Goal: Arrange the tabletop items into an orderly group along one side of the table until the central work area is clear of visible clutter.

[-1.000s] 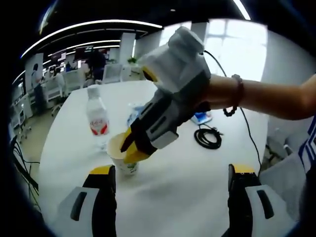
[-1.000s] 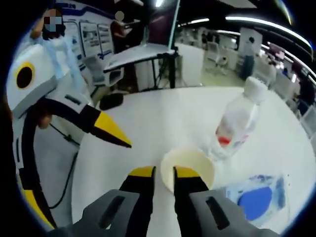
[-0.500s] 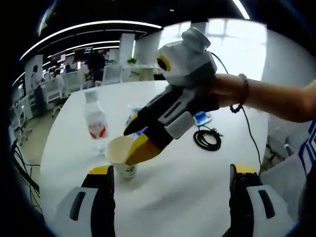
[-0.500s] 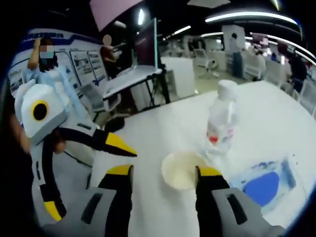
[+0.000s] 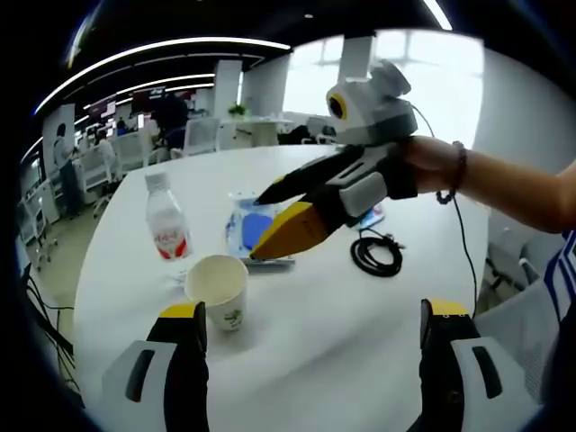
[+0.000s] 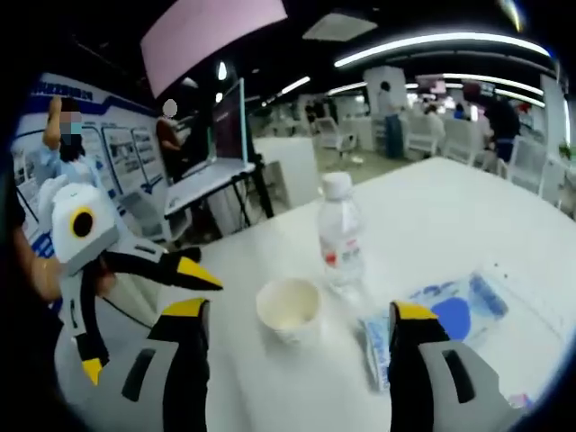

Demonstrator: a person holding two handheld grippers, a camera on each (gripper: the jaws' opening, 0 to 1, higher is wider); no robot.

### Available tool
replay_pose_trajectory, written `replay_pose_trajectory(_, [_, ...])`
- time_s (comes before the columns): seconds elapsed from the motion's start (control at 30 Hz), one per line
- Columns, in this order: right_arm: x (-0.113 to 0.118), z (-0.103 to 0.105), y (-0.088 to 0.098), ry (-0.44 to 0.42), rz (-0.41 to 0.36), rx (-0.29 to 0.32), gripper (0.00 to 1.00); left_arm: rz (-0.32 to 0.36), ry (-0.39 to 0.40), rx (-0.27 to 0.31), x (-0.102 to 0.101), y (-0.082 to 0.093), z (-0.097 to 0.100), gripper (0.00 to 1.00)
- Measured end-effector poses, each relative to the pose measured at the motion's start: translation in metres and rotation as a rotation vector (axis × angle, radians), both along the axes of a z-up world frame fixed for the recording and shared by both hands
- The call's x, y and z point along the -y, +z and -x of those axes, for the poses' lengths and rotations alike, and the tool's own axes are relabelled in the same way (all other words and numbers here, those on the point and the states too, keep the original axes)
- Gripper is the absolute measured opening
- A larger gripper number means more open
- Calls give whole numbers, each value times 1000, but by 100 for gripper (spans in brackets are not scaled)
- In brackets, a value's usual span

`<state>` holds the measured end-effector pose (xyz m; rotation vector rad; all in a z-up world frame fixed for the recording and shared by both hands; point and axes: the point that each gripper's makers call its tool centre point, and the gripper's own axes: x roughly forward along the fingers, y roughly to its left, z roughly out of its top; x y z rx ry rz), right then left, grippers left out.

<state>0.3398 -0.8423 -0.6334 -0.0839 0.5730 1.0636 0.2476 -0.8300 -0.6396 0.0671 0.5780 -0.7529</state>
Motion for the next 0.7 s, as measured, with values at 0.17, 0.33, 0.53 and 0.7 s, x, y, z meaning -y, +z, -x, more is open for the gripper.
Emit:
replay_pose_trajectory(0.17, [20,-6,-2,-46,-1,3,91,8,-17,3,10,7,0,97])
replay_pose_trajectory(0.33, [39,-11,-1,-76,3,21,98,4,-30,10,16,9,-4,96])
replay_pose_trajectory(0.53, [63,-20,0,-119,9,36,100,13,-34,10,24,12,-6,95])
replay_pose_trajectory(0.7, [81,-27,1,-148,11,42,100,29,-40,4,33,12,-9,94])
